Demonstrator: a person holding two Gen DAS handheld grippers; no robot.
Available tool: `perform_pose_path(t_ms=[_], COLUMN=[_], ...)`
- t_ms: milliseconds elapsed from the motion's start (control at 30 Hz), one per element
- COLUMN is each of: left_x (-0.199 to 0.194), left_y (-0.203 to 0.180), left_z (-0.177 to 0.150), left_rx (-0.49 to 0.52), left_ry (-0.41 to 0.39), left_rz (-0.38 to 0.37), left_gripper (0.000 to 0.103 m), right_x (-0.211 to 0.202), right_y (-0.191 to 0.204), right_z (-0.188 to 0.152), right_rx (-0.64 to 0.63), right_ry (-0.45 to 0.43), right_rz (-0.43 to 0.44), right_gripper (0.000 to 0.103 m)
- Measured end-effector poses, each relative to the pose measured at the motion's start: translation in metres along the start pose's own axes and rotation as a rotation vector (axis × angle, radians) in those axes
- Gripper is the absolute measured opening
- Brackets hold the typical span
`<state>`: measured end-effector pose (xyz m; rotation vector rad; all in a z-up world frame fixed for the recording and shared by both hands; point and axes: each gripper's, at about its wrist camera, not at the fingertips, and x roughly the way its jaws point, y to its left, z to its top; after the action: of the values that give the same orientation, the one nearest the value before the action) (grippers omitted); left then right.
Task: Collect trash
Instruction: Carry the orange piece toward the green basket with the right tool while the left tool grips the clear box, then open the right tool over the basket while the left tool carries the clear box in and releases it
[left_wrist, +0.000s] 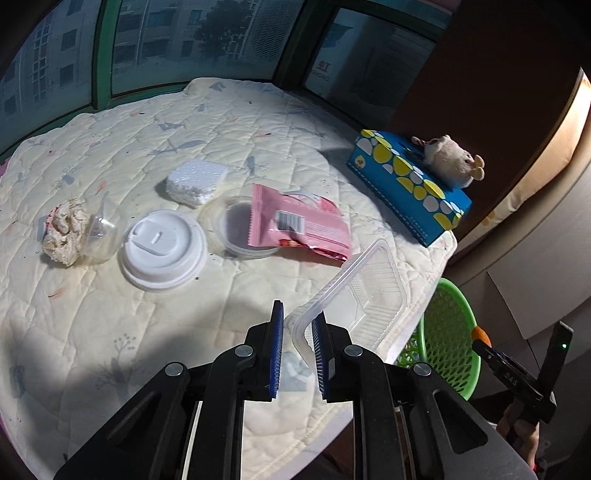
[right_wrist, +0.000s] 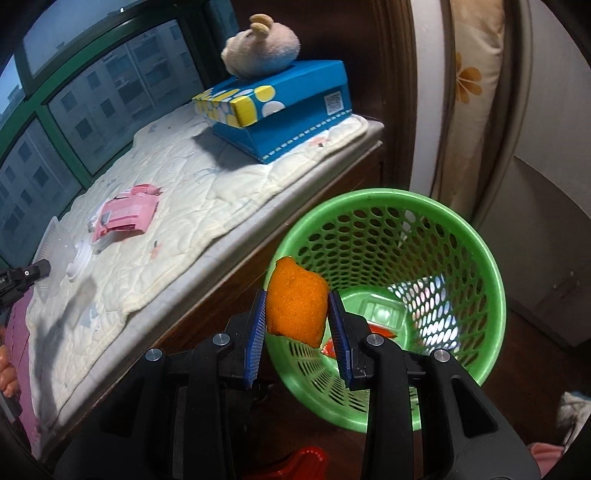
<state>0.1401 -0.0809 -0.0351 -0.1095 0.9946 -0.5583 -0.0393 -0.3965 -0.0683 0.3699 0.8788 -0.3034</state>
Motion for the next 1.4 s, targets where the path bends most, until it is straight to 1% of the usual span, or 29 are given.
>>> perform_pose_path(t_ms=[167, 467, 567, 667, 800, 933, 1067, 1200, 1400], left_x=[0.012, 0.034, 0.039, 0.044, 0.049, 0.056, 0.068, 0.085, 0.109], left_y=[-0.036, -0.088, -0.101, -0.112, -0.125, -0.141, -0.160, -0.177, -0.203], left_z=[0.000, -0.004, -0.005, -0.006, -0.008, -0.010, -0.015, -0.022, -0.032], left_rx=[0.049, 0.131, 0.147, 0.164, 0.187, 0.211, 0.246, 0.259, 0.300], left_ry=[0.028, 0.073, 0.083, 0.090, 0.101, 0.117, 0.144, 0.186, 0.238], left_rz=[-0.028, -0.059, -0.071, -0.078, -0.086, -0.100, -0.113, -0.133, -0.137], left_gripper=[0.015, 0.015, 0.015, 0.015, 0.015, 0.015, 0.015, 0.015, 0.015], right_x=[0.009, 0.017, 0.018, 0.018, 0.013, 0.002, -0.014, -0.028, -0.037], right_y=[-0.020, -0.037, -0.040, -0.042, -0.044, -0.051, -0.061, -0.072, -0.090], right_z=[-0.002, 0.005, 0.008, 0.010, 0.013, 0.014, 0.012, 0.009, -0.002], right_rx=[0.037, 0.087, 0.100, 0.112, 0.110, 0.116, 0.115, 0.111, 0.142], right_ry=[0.018, 0.022, 0.013, 0.007, -0.010, -0.032, -0.061, -0.085, -0.089], right_rz=[-0.007, 0.039, 0.054, 0.069, 0.070, 0.066, 0.036, -0.004, -0.022], right_gripper=[0.036, 0.038, 0.041, 0.049, 0.050, 0.051, 0.056, 0.063, 0.065])
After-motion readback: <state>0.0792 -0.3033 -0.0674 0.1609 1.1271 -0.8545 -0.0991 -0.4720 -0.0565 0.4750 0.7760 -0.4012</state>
